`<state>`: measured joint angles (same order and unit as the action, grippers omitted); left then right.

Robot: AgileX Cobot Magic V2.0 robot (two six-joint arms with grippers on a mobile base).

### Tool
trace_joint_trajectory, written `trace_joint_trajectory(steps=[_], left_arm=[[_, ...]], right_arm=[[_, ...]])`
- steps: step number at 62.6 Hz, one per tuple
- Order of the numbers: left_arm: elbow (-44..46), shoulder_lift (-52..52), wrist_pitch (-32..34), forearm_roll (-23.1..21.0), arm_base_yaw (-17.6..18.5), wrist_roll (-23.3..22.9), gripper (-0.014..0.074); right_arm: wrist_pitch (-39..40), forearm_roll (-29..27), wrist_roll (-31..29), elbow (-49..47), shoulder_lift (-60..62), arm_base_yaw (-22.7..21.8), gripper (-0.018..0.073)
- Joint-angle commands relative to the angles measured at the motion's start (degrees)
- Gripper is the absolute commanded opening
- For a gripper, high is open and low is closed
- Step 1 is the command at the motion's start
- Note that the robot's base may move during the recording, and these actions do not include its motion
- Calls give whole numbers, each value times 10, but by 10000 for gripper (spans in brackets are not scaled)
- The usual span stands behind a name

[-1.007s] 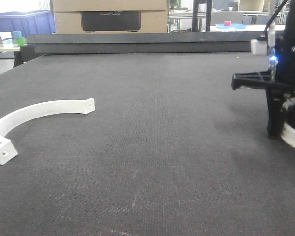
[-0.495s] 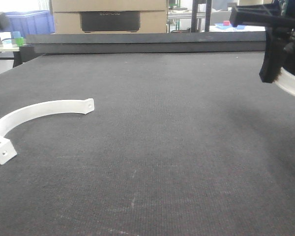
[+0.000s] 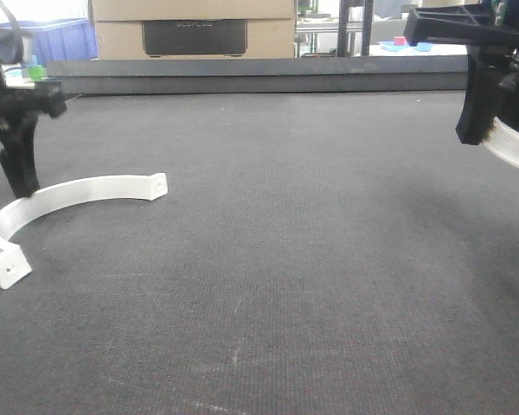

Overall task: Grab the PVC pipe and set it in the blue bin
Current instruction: 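Lower the left gripper onto the other white curved pipe piece and grasp it, then lift both white pipe pieces up off the table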

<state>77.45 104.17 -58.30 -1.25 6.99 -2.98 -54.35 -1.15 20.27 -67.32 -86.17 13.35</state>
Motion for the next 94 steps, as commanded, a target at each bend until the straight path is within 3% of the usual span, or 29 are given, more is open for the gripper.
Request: trace_joint_trajectory(steps=[1, 25, 32, 38, 52, 62, 79, 94], left_arm=[[4, 17, -3, -1, 3, -15, 239], [4, 46, 6, -1, 3, -21, 178], [4, 46, 6, -1, 3, -21, 52], [5, 46, -6, -1, 3, -21, -115], [16, 3, -49, -1, 3, -21, -111], [16, -83, -62, -19, 3, -21, -111], [11, -226, 19, -27, 3, -18, -111], [-74, -354, 200, -27, 3, 12, -111]], right_arm=[[8, 5, -5, 0, 6, 0, -168], [12, 5, -5, 0, 6, 0, -168], [20, 5, -5, 0, 6, 0, -168], [20, 5, -5, 0, 7, 0, -168], [13, 5, -5, 0, 50, 0, -168], [19, 22, -5, 0, 107, 0, -168], [27, 80, -5, 0, 189, 0, -168], [119, 111, -5, 47, 255, 0, -168]])
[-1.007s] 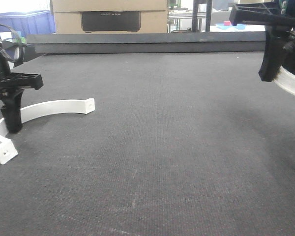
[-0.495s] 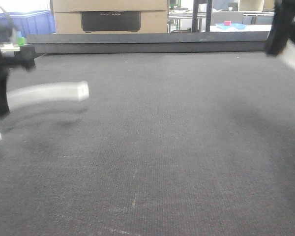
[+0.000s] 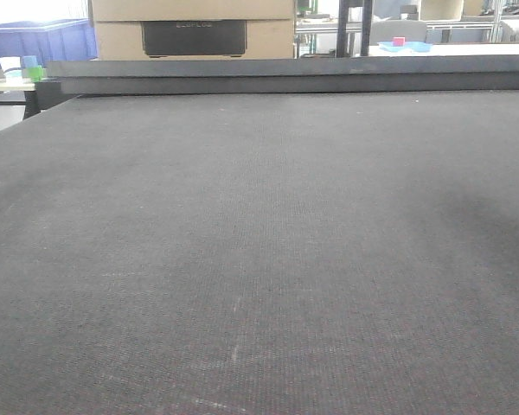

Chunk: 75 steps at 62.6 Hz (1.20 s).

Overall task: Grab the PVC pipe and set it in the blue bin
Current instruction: 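Lift both white pipe pieces up off the table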

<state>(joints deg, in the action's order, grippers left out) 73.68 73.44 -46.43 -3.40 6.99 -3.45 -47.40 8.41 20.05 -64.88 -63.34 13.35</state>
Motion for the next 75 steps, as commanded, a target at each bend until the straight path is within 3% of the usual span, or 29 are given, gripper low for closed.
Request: trace_joint_trajectory(steps=[1, 13, 22, 34, 46, 75], left_arm=[[-45, -55, 95, -5, 3, 20, -111], [-163, -152, 231, 1, 3, 45, -111], [-248, -224, 291, 1, 3, 46, -111], [-286, -305, 260, 1, 3, 46, -111], [-286, -363, 278, 1, 3, 46, -111], [-286, -390, 282, 1, 3, 46, -111]], right_arm=[[56, 15, -3, 28, 32, 0, -168], [160, 15, -3, 118, 104, 0, -168], [208, 15, -3, 187, 165, 0, -168], [211, 15, -3, 212, 239, 0, -168], [237, 15, -3, 209, 280, 0, -168], [238, 15, -3, 209, 286, 0, -168]])
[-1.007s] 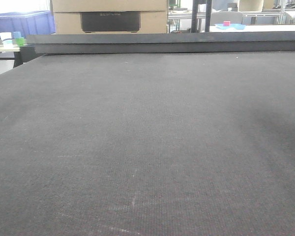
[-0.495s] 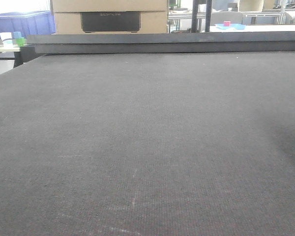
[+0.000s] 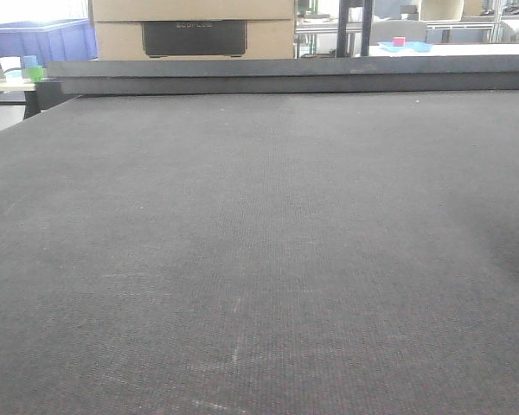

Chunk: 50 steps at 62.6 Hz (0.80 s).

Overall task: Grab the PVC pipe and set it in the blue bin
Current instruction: 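Lift both white pipe pieces up off the table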

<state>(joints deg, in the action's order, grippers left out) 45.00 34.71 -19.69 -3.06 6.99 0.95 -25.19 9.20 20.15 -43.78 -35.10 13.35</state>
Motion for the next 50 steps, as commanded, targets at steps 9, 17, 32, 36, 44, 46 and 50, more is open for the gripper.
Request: trace_joint_trajectory(steps=[9, 17, 32, 36, 44, 46, 50], left_arm=[[1, -2, 14, -2, 3, 2, -111], [1, -2, 14, -2, 3, 2, -111], [1, -2, 14, -2, 3, 2, -111], [1, -2, 14, -2, 3, 2, -111], [1, -2, 14, -2, 3, 2, -111], [1, -2, 14, -2, 3, 2, -111], [1, -2, 14, -2, 3, 2, -111]], right_arm=[[16, 7, -4, -2, 4, 0, -168], [16, 7, -4, -2, 4, 0, -168], [16, 7, -4, -2, 4, 0, -168], [16, 7, -4, -2, 4, 0, -168], [16, 7, -4, -2, 4, 0, -168], [16, 7, -4, -2, 4, 0, -168], [16, 7, -4, -2, 4, 0, -168]])
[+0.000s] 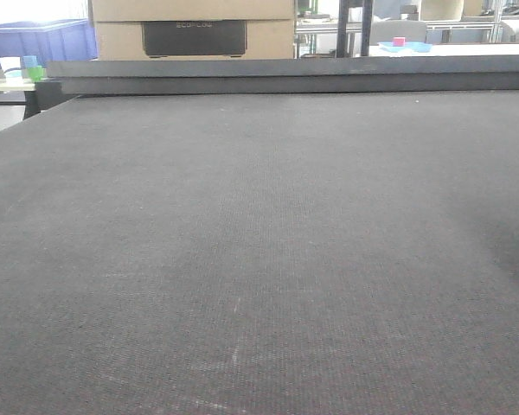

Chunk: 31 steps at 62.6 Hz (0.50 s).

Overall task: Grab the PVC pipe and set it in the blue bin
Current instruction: 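Lift both white pipe pieces up off the table, then drive the base away from the table toward the blue bin shelves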

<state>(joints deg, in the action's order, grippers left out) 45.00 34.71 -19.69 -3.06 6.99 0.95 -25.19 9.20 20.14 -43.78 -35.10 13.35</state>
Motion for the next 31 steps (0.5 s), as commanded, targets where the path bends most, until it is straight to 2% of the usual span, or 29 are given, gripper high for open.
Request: trace_joint_trajectory(steps=[1, 31], left_arm=[[1, -2, 14, -2, 3, 2, -111], [1, -2, 14, -2, 3, 2, -111]], right_arm=[[16, 7, -4, -2, 4, 0, -168], [16, 7, -4, -2, 4, 0, -168]])
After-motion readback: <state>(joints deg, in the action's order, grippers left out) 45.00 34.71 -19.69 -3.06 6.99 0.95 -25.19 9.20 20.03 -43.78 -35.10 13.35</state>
